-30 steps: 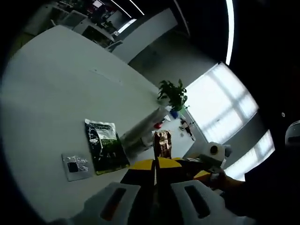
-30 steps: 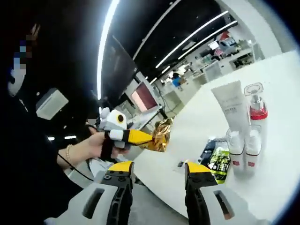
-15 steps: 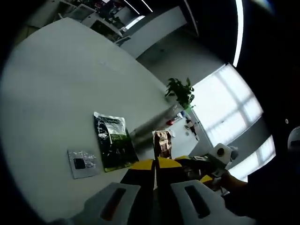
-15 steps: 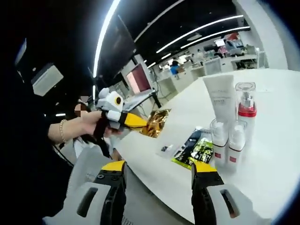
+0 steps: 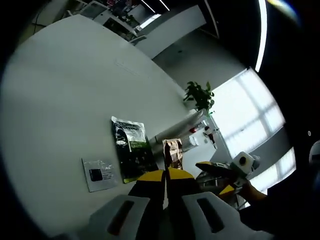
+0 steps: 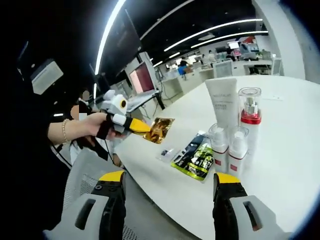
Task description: Arrange the skincare products in the storage area until every visible bottle or jar stands upright without overlapping.
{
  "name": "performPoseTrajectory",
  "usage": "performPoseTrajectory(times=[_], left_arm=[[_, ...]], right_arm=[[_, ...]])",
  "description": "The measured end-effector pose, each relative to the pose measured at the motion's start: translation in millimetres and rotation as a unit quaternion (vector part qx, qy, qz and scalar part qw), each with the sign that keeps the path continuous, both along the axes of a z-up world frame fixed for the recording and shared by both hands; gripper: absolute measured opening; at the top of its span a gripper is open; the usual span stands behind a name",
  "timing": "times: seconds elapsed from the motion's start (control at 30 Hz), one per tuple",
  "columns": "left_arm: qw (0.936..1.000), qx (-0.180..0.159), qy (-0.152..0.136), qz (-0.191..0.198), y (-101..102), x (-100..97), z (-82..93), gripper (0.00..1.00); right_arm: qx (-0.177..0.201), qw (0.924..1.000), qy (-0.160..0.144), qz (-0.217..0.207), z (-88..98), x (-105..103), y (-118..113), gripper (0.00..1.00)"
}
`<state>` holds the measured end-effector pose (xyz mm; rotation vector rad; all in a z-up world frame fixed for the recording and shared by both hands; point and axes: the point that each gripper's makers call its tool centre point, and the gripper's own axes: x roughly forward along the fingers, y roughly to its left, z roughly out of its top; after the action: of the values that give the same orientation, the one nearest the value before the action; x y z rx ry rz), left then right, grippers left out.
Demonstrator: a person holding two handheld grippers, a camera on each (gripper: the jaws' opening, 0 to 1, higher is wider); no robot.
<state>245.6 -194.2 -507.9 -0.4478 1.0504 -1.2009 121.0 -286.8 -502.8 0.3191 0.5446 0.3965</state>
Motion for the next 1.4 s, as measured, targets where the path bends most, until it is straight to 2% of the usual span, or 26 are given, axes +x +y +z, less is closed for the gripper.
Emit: performPoseTrajectory(times=[0.17,0.43,0.5,0.67,0.8,1.1,1.23,1.33,1.4], left_arm=[[1.0,0.007,0.002,0.001,2,8.0,-5.8,0.0],[0.9998,0.02,0.006,0.001,0,10.0,-11.9,0.0],[0.9997,0.024,0.004,0.001,-1,11.3,-13.1,0.0],[0.9995,0.031,0.006,0.0,0,21.9,-20.3,0.0],[0.9993,0.037,0.005,0.0,0,25.5,-23.3,0.0],[0.9985,0.054,0.011,0.006,8,54.1,-44.3,0.0],[0.9979,0.064,0.01,0.006,8,52.6,-46.6,0.0],[0.9973,0.072,0.009,0.007,9,57.3,-51.1,0.0],[0.9969,0.077,0.01,0.008,9,58.4,-52.9,0.0]], right_arm=[[-0.004,0.9999,0.005,0.012,-2.5,-2,5,0.8],[-0.003,0.9999,0.013,0.01,-5.3,-4,3,0.82],[-0.018,0.9995,0.02,0.019,-8.3,-7,1,0.82],[-0.023,0.9992,0.018,0.029,-7.1,-9,1,0.89],[-0.028,0.999,0.02,0.028,-9.7,-10,-3,0.9],[-0.023,0.9992,0.031,0.002,-12.4,-10,-20,0.88],[-0.025,0.9991,0.034,-0.008,-12.8,-12,-29,0.87],[-0.02,0.9993,0.031,-0.009,-12.4,-11,-27,0.87],[-0.031,0.9989,0.034,-0.001,-15.3,-12,-24,0.88]])
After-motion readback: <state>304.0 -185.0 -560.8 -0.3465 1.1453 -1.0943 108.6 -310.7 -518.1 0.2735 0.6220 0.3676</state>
